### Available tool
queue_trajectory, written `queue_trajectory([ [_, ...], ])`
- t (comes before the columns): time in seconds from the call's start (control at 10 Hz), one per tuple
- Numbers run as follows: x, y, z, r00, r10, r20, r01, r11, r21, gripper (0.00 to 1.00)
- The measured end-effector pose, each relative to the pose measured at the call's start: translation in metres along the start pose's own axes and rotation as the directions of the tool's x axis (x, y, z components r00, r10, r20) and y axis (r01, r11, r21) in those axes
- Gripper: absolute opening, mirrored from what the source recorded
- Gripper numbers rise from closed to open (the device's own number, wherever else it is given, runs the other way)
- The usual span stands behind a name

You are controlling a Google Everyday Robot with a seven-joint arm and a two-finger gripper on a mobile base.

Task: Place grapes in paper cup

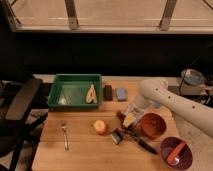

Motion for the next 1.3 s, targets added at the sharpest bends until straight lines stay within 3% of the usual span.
queue_trajectory([
  [0.2, 0.003, -0.002, 0.01, 1.0, 0.018, -0.014, -0.018, 1.0, -0.006, 0.65],
  [0.5, 0.01, 0.001, 0.034, 0.998, 0.023, -0.057, -0.026, 0.999, -0.044, 0.63],
  [0.9, 0.02, 0.009, 0.048, 0.996, 0.012, -0.087, -0.018, 0.998, -0.067, 0.26],
  [1.1, 0.018, 0.01, 0.039, 0.998, 0.002, -0.066, -0.004, 0.999, -0.041, 0.05],
  [1.3, 0.015, 0.01, 0.022, 0.999, -0.012, -0.039, 0.012, 1.0, -0.007, 0.0],
])
